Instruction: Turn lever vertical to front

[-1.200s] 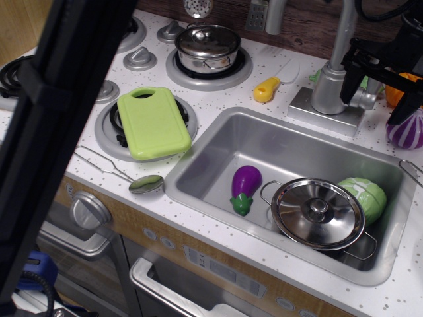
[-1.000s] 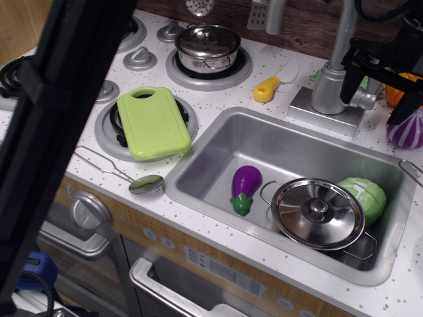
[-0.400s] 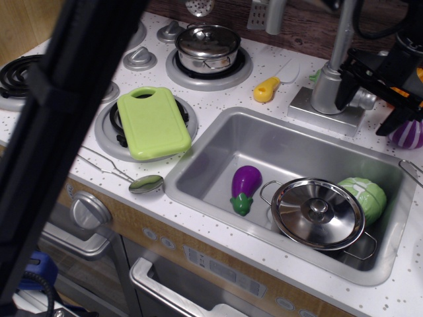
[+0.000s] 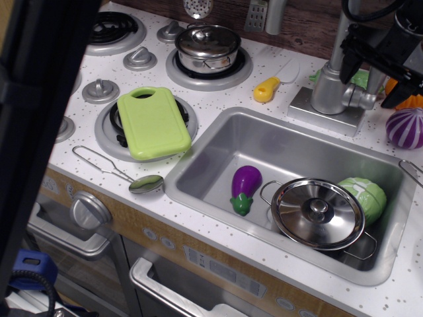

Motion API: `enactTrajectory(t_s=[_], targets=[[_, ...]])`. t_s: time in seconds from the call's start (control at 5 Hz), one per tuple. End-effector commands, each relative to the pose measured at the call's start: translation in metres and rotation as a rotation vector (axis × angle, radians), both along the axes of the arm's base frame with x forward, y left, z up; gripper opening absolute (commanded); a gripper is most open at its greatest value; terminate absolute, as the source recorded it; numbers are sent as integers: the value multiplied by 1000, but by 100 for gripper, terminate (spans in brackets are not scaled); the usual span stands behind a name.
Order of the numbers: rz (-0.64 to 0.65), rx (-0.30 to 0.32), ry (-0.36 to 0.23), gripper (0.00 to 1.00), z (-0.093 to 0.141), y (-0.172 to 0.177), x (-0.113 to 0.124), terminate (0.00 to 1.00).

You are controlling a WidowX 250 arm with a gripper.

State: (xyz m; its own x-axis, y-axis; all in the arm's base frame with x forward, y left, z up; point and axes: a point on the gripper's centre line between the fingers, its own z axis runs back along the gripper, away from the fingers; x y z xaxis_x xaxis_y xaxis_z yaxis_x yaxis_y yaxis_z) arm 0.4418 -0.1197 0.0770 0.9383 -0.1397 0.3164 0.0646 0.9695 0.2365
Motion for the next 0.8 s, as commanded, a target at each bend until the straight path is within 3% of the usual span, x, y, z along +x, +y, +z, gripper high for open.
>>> enactTrajectory(t_s=[0.0,0.2,0.6], targets=[[31,-41,-159,100,40,-8,18,0],[23,-19,-197,100,35,-10,27,0],[6,-56,-207,100,30,-6,47,0]])
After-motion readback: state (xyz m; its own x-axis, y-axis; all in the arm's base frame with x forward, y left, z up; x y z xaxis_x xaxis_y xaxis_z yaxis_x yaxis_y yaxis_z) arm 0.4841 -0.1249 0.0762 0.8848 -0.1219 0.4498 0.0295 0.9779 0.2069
